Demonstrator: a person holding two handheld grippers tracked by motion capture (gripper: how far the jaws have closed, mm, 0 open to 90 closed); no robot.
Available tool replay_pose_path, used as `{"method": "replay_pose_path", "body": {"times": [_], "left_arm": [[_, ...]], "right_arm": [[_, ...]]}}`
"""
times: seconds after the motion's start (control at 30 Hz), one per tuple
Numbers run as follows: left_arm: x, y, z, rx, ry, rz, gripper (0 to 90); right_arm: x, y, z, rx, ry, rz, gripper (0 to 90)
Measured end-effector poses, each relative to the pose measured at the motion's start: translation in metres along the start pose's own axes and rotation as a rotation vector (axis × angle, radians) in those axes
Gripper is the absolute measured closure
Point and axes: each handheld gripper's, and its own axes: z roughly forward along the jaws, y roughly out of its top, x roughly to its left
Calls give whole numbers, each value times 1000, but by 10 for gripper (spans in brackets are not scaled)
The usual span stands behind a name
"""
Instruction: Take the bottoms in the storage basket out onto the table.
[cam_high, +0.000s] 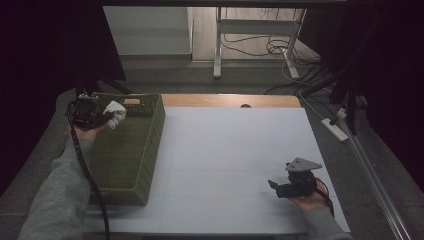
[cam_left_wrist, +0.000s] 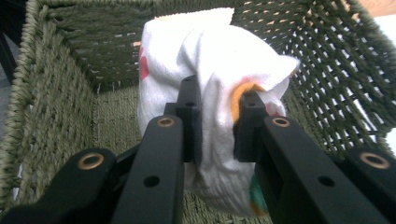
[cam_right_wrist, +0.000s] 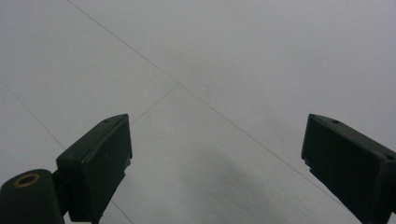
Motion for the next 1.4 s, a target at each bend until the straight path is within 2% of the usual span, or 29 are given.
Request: {"method": "replay_pose_path", "body": {"times": [0.13,0.37,0.53,0.9,1.4], "left_arm": [[1,-2,-5,-22,-17,-12,762],[-1,-4,-16,-73,-40,-9,762],[-1,-5,-19,-100,-70,-26,762],[-5,-7,-25,-134,-105,-21,762],[-19,-7,-33,-185,-163,-10,761]], "right_arm": [[0,0,0,2,-2,1,88],[0,-1,1,10,-1,3,88],[-1,-1,0,1,-4,6,89],[-1,-1,0,3,-4,4,89],[-1,-1,1,9,-7,1,89]]}}
